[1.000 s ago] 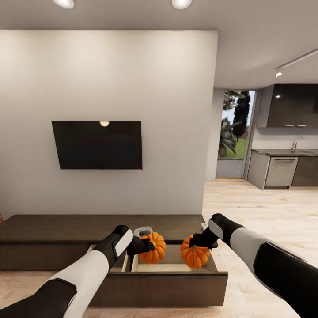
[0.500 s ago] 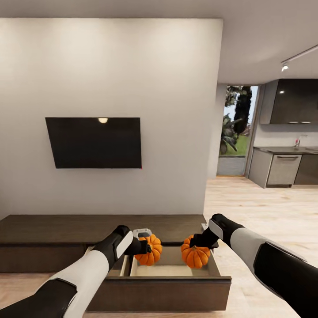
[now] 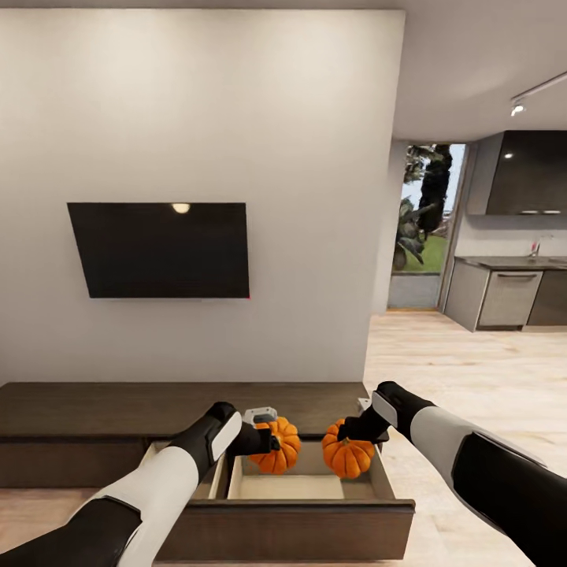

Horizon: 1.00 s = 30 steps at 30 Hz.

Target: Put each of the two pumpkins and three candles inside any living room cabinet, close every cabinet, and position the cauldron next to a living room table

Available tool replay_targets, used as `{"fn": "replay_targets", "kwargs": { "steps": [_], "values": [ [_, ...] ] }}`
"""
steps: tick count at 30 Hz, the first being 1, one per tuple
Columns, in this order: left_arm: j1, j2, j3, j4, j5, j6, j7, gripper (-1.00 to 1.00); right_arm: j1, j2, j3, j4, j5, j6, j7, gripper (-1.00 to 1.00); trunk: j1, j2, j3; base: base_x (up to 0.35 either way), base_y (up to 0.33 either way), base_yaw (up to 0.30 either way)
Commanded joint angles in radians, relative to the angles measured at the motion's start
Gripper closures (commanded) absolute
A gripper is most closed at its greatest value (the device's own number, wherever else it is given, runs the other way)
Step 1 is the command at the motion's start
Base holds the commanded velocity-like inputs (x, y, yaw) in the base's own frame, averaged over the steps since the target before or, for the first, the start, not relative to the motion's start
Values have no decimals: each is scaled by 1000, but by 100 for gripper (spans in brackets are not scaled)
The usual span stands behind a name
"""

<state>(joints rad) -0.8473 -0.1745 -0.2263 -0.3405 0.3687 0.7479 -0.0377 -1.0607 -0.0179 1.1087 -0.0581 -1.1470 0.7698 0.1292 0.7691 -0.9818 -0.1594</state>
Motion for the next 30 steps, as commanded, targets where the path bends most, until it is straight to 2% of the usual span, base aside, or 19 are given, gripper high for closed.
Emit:
{"fn": "replay_targets", "kwargs": {
  "steps": [1,14,22,30],
  "values": [
    [-1,0,-2,0,-13,3,-16,100,-1,-1,6,-2,6,2,9,100,0,-1,-3,22,-9,0],
    [-1,0,-2,29,-13,-5,-30,100,-1,-2,6,-2,5,0,15,100,46,-85,-62,4,-2,0],
    [-1,0,-3,45,-14,-45,-27,100,0,-1,6,0,7,0,9,100,46,-85,-74,9,0,0],
    [-1,0,-4,54,-14,-51,-27,100,2,1,7,0,7,-1,9,100,46,-85,-87,277,0,0]
  ]
}}
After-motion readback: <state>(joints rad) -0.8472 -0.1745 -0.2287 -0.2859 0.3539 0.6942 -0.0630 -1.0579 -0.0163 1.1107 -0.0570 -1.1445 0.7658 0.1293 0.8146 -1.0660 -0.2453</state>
